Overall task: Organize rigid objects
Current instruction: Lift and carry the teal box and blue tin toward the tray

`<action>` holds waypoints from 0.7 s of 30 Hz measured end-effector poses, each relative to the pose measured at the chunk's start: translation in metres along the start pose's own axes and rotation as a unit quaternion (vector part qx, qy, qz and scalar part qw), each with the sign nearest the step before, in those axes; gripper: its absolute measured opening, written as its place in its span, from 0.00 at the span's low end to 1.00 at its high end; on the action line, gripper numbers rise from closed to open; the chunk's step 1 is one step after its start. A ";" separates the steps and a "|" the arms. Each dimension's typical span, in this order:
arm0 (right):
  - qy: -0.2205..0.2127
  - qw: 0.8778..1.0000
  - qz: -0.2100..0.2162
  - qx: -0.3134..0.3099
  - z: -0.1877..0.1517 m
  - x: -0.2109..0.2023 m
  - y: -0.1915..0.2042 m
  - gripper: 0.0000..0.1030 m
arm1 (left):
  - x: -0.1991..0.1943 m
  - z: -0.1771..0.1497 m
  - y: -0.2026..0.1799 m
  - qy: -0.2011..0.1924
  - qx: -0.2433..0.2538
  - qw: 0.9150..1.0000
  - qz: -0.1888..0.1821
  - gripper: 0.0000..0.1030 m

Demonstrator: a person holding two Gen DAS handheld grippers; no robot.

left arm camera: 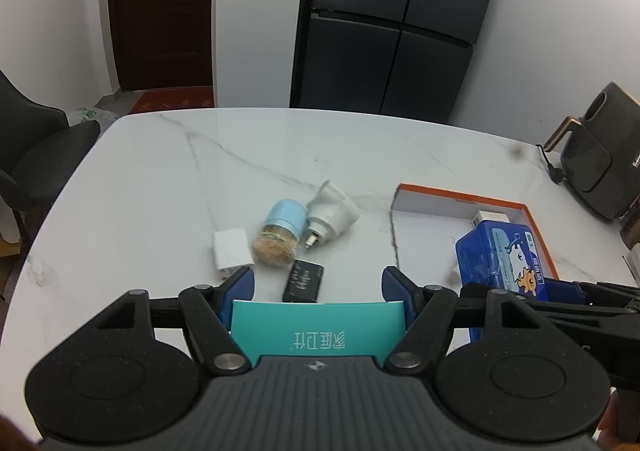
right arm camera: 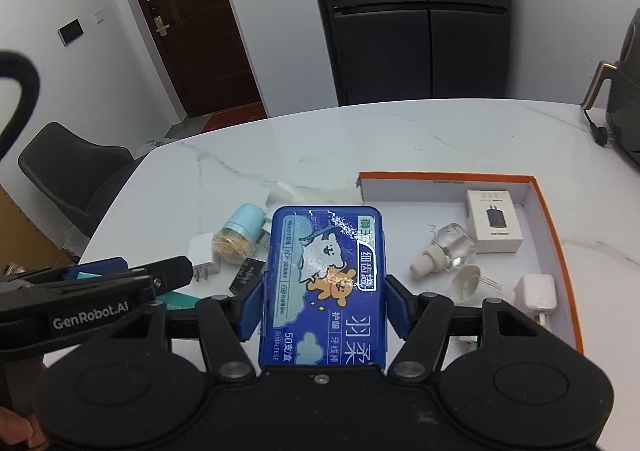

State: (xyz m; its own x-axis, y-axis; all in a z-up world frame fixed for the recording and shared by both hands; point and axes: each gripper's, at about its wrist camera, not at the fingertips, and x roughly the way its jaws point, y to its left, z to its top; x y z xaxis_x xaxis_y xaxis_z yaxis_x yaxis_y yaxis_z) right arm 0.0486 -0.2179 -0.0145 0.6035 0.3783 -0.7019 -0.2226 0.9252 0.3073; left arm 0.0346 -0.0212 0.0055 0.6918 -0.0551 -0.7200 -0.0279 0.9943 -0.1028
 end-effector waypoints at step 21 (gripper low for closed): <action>-0.006 1.000 -0.016 0.017 -0.009 -0.017 -0.039 0.72 | -0.001 -0.011 -0.037 0.004 0.009 1.000 -0.010 0.70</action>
State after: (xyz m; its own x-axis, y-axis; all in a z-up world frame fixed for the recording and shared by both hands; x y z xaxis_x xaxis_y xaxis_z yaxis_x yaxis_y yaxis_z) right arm 0.0403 -0.2603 -0.0203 0.6188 0.3474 -0.7045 -0.1769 0.9355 0.3059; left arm 0.0270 -0.0592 0.0027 0.6859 -0.0766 -0.7236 -0.0001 0.9944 -0.1053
